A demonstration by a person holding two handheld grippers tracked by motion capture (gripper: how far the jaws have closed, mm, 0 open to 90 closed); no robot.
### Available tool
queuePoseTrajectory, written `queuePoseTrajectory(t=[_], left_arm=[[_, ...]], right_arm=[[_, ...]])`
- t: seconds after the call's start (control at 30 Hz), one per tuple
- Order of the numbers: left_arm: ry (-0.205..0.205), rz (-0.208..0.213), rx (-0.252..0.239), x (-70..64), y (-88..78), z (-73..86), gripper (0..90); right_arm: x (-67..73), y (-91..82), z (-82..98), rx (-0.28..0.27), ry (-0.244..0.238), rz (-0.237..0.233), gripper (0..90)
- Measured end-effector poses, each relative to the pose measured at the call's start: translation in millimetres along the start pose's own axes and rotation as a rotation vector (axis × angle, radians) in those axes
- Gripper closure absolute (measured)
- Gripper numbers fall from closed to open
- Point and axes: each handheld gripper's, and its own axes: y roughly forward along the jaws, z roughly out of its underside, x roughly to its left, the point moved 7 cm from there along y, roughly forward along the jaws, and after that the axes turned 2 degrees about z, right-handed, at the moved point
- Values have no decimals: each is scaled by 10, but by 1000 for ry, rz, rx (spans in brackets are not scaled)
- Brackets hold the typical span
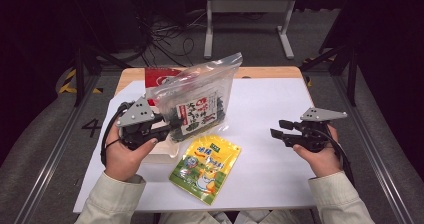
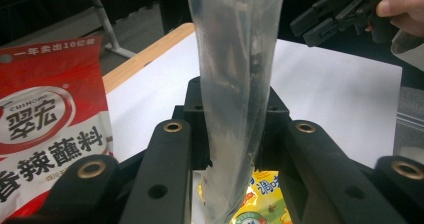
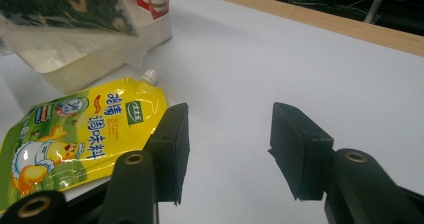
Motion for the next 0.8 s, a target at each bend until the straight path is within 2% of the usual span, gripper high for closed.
queuePoseTrajectory(t=[0.23, 0.43, 0.57, 0.8], left_arm=[[3, -56, -7, 163, -109, -7, 740], [-6, -65, -11, 292, -161, 22, 740], [25, -76, -1, 359, -165, 52, 740], [20, -88, -1, 466, -220, 103, 740]], right_arm=[[-46, 10, 99, 21, 20, 1, 494], [-86, -31, 145, 24, 31, 13, 493], [-106, -50, 173, 27, 40, 17, 493], [-143, -67, 214, 33, 55, 20, 490]])
